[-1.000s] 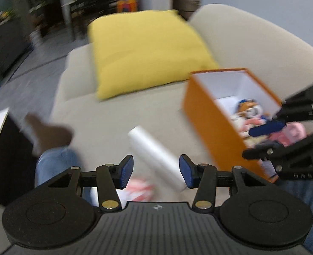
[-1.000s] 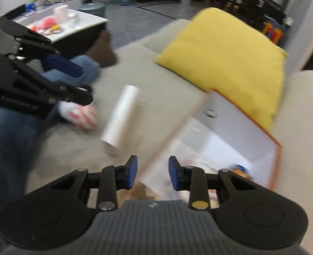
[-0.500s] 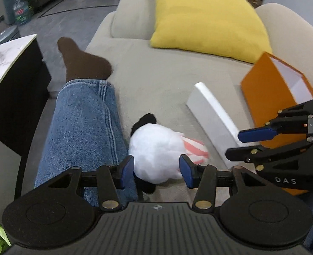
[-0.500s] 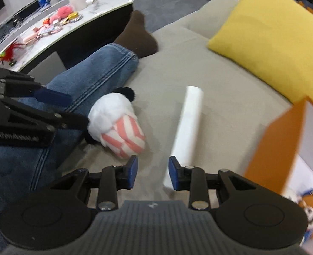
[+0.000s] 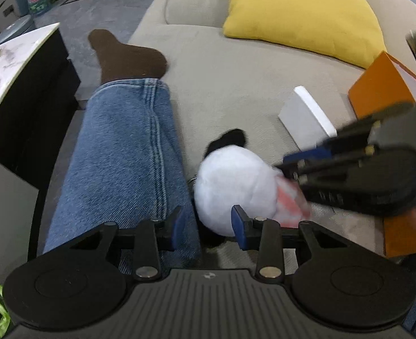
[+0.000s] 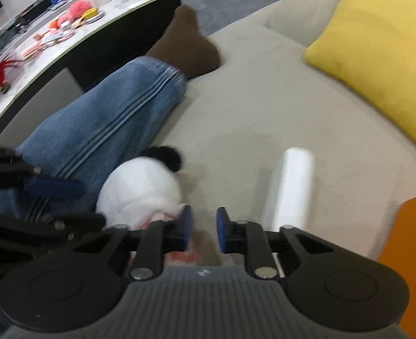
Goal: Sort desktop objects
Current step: 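Grasp the white plush in the striped cup with the left tool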
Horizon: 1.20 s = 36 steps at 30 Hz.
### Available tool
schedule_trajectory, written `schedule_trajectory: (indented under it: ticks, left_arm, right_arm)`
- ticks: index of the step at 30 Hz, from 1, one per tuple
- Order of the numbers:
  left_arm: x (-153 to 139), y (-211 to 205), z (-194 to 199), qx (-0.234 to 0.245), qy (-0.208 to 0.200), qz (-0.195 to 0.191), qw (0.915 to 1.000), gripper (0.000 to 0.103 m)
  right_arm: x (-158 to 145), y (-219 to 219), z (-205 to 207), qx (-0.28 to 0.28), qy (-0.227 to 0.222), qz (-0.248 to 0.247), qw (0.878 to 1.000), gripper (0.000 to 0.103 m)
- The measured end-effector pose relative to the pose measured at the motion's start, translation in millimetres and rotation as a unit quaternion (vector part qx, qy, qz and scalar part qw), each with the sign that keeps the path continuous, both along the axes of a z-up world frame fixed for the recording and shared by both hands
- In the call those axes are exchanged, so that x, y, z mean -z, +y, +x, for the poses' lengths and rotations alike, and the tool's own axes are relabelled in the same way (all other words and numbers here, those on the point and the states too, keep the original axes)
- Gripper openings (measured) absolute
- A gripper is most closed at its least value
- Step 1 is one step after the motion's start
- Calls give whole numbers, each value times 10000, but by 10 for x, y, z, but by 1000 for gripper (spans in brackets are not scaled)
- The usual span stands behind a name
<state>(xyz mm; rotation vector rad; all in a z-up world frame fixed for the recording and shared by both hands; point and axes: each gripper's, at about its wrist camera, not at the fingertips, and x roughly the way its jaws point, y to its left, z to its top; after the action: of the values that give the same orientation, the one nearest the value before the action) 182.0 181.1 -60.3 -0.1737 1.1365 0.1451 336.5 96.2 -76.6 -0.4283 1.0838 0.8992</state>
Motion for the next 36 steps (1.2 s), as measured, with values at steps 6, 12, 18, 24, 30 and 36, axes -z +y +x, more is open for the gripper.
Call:
schedule_trajectory:
  ticks: [6, 12, 18, 24, 30, 36]
  left_arm:
    - [-146, 100, -178, -279, -76, -318, 9991, 52]
    - [-142, 17, -139, -234, 40, -412, 9989, 62]
    - [16, -173, -13, -2, 460, -182, 9988, 66]
    - [96, -205, -30, 184, 520, -123, 9984, 73]
    - [118, -251, -86, 485, 375, -10, 9981, 68]
    - [86, -160, -180, 581, 137, -251, 9979, 56]
  right_arm:
    - [-14, -92, -315, -140, 139, 224, 9996, 15]
    - [-23, -167, -578, -266, 285, 486, 9981, 10]
    - [19, -180, -733, -327, 505, 561, 9966, 10]
    - [64, -193, -811, -434, 506, 476, 9966, 10]
    - [132, -234, -889, -534, 627, 474, 9955, 14]
    - [148, -380, -775, 33, 483, 273, 9985, 15]
